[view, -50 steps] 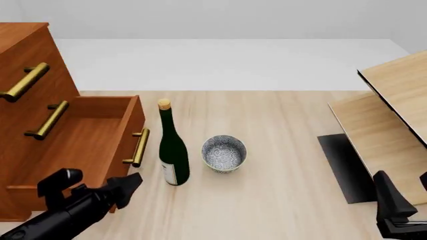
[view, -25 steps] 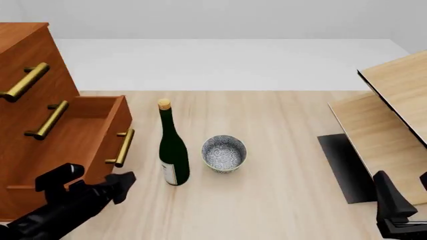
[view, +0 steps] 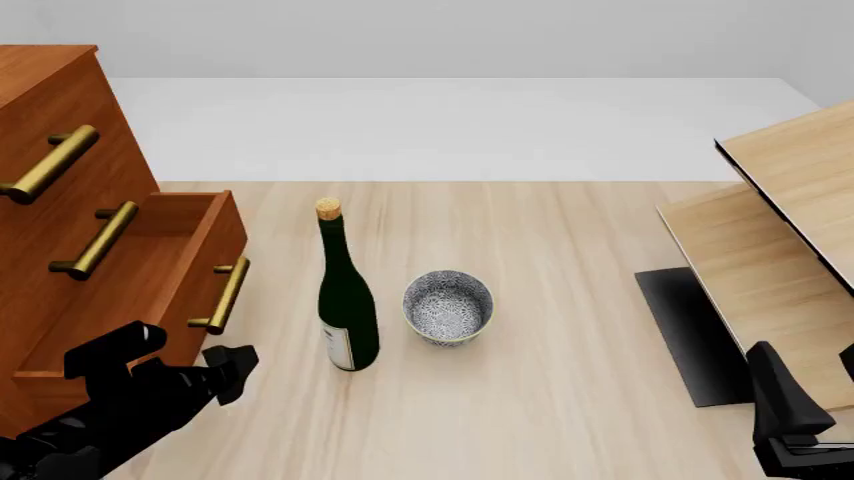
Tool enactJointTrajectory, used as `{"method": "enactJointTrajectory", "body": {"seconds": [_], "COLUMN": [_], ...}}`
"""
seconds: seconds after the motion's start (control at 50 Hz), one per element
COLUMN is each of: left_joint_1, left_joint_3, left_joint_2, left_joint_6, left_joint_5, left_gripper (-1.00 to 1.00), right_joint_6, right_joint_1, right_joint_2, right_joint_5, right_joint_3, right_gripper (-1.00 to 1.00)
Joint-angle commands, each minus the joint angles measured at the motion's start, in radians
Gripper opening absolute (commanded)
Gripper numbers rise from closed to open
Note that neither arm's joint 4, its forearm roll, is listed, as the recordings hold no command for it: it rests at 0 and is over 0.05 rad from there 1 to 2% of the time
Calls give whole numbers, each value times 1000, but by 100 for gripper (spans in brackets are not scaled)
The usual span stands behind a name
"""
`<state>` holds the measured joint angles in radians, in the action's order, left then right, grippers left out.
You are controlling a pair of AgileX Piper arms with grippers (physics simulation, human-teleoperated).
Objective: Close the bottom drawer of the cabinet and open the top drawer.
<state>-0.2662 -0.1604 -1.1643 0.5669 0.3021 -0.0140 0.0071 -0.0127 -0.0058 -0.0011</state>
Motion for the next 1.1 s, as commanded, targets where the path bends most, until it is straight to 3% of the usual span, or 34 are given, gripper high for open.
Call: {"method": "enactJointTrajectory", "body": {"seconds": [0.02, 0.2, 0.58, 0.66, 0.68, 0.72, 1.1], "left_joint_1": [37, 113, 157, 177, 209, 200, 267], "left_joint_3": [-20, -53, -57, -63, -78, -70, -81], "left_joint_2": [-8, 21, -10, -17, -58, -41, -48], "left_joint_6": [-43, -128, -170, -199, -252, -231, -282], "left_joint_5": [-29, -87, -85, -93, -103, -94, -114], "left_gripper": [100, 100, 100, 100, 100, 100, 100], "right_joint_6": [-1, -4, -7, -8, -8, -7, -7], "right_joint_1": [0, -1, -3, -2, -2, -1, 0], "right_joint_2": [0, -5, -15, -16, -14, -15, -8], "right_joint_5": [0, -3, -12, -13, -12, -12, -6], "right_joint_3": [0, 0, -1, -1, -1, -1, -1], "right_gripper": [100, 100, 100, 100, 100, 100, 100]}}
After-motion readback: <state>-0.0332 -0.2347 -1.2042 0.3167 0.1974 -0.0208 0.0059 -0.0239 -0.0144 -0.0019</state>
